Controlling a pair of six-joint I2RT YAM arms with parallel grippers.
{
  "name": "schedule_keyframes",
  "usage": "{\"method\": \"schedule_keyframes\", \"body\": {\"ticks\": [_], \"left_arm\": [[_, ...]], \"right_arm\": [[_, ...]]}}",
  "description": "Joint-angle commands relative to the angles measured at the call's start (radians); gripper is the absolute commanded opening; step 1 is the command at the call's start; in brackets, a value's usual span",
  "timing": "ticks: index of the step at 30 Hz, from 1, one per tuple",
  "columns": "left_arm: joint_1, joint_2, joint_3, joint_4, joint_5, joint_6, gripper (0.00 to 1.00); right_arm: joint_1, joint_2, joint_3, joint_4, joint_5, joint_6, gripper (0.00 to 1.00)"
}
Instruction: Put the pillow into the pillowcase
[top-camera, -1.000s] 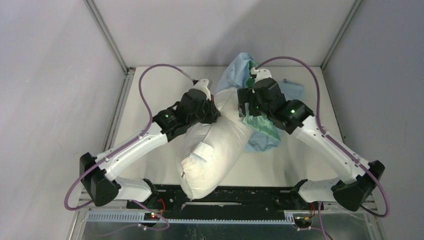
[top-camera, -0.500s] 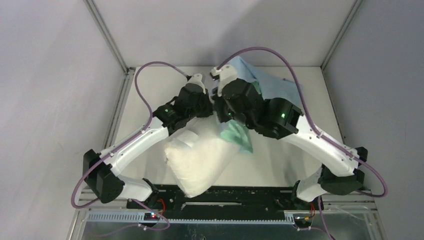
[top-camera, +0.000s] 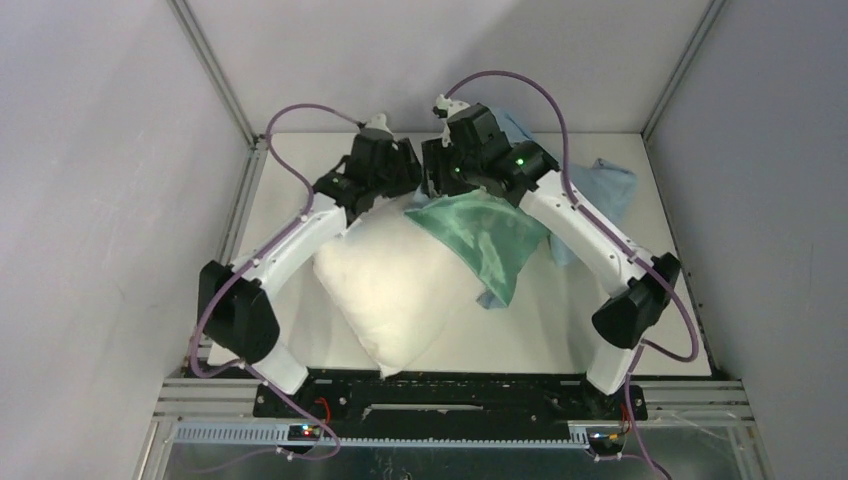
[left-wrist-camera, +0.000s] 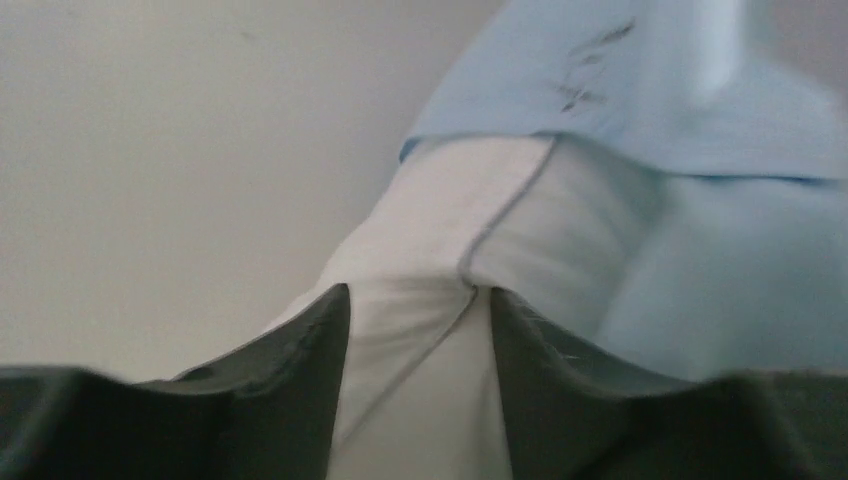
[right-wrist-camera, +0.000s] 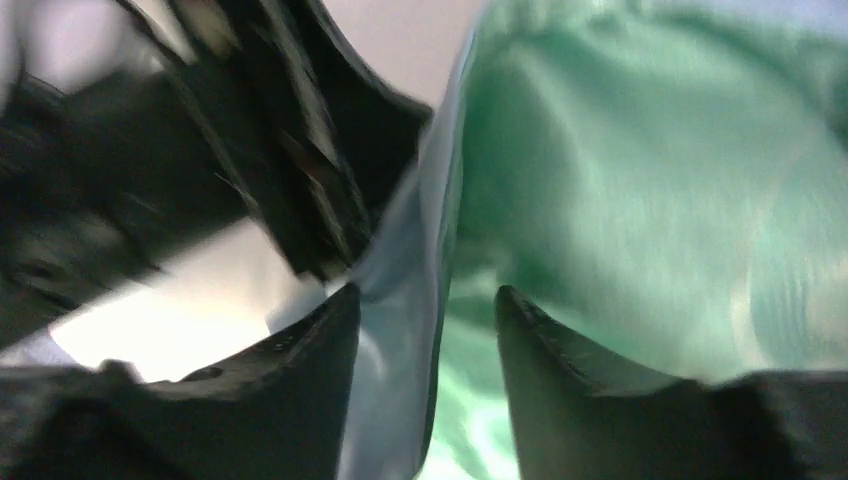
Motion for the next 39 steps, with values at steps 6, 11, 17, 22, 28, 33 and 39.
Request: {"method": "schedule_keyframes", "body": {"ticks": [6, 11, 17, 22, 28, 33, 39], "left_arm": [[0.132, -0.134, 0.216, -0.065, -0.086, 0.116, 0.92], [0.137, -0.310, 0.068, -0.136, -0.222, 0.127, 0.96], [0.149, -0.597, -0.327, -0.152, -0.248, 0.005, 1.00], [0.160, -0.826, -0.585, -0.187, -0.196, -0.144, 1.00], [0.161, -0.990, -0.802, -0.147, -0.124, -0.252, 1.00], [0.159, -0.918, -0.887, -0.002, -0.074, -0.265, 1.00], [0.159, -0.825, -0.930, 0.103, -0.124, -0.287, 0.92]], "right_arm": [[0.011, -0.074, 0.021, 0.047, 0.076, -0.089, 0.93], [0.044, -0.184, -0.144, 0.079, 0.160, -0.150, 0.99], [0.062, -0.243, -0.360, 0.172, 0.126, -0.234, 1.00], [0.102, -0.168, -0.378, 0.197, 0.194, -0.283, 1.00], [0.110, -0.102, -0.418, 0.234, 0.248, -0.292, 1.00], [0.076, -0.059, -0.429, 0.244, 0.301, -0.282, 0.94], [0.064, -0.007, -0.422, 0.264, 0.320, -0.280, 0.48]]}}
